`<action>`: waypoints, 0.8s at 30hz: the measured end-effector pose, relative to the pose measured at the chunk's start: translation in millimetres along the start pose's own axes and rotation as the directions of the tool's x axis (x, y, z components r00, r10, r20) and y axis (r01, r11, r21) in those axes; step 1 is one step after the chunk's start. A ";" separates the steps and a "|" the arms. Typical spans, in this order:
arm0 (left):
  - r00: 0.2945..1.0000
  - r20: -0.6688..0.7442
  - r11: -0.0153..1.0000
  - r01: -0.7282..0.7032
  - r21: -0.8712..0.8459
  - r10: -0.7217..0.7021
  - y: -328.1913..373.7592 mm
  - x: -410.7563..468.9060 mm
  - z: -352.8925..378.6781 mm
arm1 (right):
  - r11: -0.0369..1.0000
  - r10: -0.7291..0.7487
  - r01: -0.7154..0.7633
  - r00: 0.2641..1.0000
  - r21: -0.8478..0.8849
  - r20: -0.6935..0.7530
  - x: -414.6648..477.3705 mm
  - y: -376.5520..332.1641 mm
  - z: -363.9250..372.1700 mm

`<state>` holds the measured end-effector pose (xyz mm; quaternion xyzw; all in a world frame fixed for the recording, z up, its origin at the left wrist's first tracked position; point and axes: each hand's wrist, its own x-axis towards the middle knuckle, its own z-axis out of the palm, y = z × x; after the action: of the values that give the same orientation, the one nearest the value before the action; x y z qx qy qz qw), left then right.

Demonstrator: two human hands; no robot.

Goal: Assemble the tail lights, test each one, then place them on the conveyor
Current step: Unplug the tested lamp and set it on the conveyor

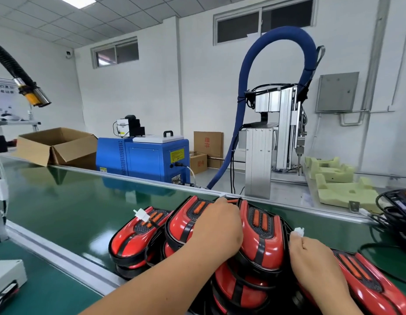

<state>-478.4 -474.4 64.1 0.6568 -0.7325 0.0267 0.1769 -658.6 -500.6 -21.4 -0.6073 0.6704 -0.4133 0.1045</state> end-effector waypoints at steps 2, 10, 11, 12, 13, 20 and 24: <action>1.000 -0.010 1.000 -0.016 -0.008 0.016 0.9 -1.7 -2.0 | 1.000 -0.008 0.008 1.000 0.014 -0.004 0.7 -0.5 -1.3; 0.999 -0.050 1.000 -0.022 -0.012 0.021 -4.4 -11.2 -10.7 | 0.997 -0.063 0.058 0.994 -0.056 -0.090 -3.6 -11.0 -16.3; 0.998 -0.063 1.000 -0.020 -0.015 0.019 -8.0 -13.0 -13.6 | 0.994 -0.090 0.082 0.990 -0.069 -0.111 -4.2 -15.8 -17.9; 0.997 -0.079 1.000 -0.015 -0.020 0.013 -12.1 -14.5 -17.0 | 0.991 -0.113 0.103 0.986 -0.081 -0.126 -4.5 -21.7 -19.2; 0.996 -0.094 1.000 -0.004 -0.024 0.002 -16.4 -15.8 -20.8 | 0.990 -0.124 0.112 0.983 -0.090 -0.138 -4.5 -28.0 -20.5; 0.981 -0.151 0.992 0.115 -0.044 -0.120 -51.1 -33.5 -48.7 | 0.986 -0.161 0.154 0.975 -0.057 -0.156 1.3 -67.1 -24.9; 0.967 -0.194 0.985 0.155 -0.078 -0.168 -77.5 -53.4 -54.4 | 0.957 -0.289 0.291 0.951 0.004 -0.110 -13.8 -102.9 -14.9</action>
<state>-387.0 -419.4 84.3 0.7024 -0.6556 0.0550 0.2715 -589.9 -473.7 53.2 -0.6747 0.5746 -0.4631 0.0124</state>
